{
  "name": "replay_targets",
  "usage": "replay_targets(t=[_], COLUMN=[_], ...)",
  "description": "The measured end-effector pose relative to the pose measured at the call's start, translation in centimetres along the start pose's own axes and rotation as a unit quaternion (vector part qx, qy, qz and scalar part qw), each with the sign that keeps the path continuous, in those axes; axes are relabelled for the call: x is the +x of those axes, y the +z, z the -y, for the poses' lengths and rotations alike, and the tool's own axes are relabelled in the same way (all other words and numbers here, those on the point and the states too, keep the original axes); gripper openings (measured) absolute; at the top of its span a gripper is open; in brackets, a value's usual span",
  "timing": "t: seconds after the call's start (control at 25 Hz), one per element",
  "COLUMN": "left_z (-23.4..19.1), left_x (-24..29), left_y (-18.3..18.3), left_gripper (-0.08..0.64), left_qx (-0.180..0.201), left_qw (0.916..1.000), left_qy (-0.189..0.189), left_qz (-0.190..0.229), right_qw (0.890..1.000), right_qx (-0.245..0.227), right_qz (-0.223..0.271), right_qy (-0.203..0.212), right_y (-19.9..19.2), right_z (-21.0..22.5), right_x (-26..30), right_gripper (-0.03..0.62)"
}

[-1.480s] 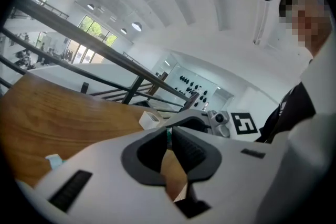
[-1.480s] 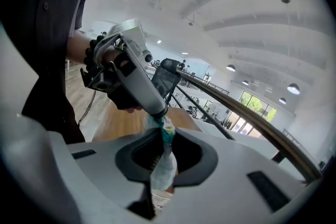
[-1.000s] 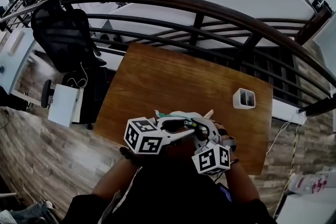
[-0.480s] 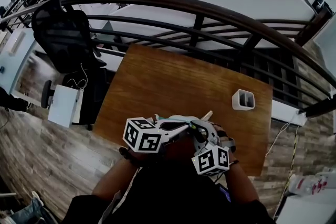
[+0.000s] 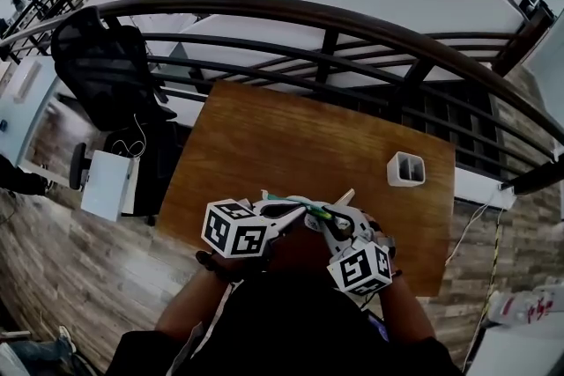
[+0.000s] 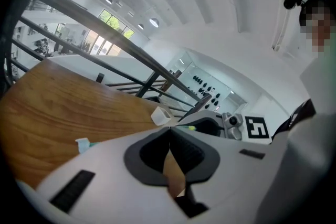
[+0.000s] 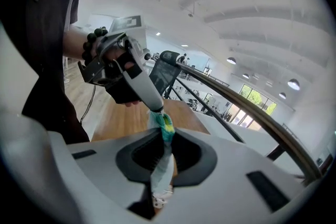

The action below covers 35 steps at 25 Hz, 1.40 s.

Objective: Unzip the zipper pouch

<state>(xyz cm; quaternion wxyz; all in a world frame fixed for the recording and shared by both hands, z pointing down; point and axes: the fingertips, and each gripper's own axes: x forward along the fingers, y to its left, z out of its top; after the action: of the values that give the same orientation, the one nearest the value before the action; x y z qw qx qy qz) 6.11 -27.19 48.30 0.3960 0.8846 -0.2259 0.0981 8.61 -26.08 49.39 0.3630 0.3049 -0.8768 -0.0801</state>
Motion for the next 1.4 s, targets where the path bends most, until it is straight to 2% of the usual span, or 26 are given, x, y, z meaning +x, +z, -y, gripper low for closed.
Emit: replay_targets(t=[0.16,0.56,0.72,0.96,1.4], left_z=[-0.8,-2.0,-2.4,-3.8,-5.4], left_x=[-1.0,-1.7,-2.0,-2.9,-4.3], left_y=[0.4,0.8,1.0,0.7,0.7], left_gripper=[0.015,0.014,0.014,0.014,0.014], left_qx=[-0.004,0.017,0.021,0.053,0.063], left_qw=[0.9999,0.9988,0.9985,0.9942,0.9917], left_qy=[0.009,0.046,0.049,0.093,0.112], left_qz=[0.007,0.011,0.012,0.008,0.009], right_qw=[1.0,1.0,1.0,0.999,0.997], right_qx=[0.009,0.006,0.011,0.012,0.026], right_qz=[0.006,0.01,0.01,0.004,-0.002], right_qy=[-0.004,-0.019,-0.025,-0.039,-0.067], right_y=[0.5,0.5,0.5,0.2,-0.3], right_z=[0.3,1.2,1.6,1.7,2.6], right_x=[-0.1,-0.7,-0.8,-0.9,-1.6], right_gripper=[0.026,0.026,0.025,0.026,0.025])
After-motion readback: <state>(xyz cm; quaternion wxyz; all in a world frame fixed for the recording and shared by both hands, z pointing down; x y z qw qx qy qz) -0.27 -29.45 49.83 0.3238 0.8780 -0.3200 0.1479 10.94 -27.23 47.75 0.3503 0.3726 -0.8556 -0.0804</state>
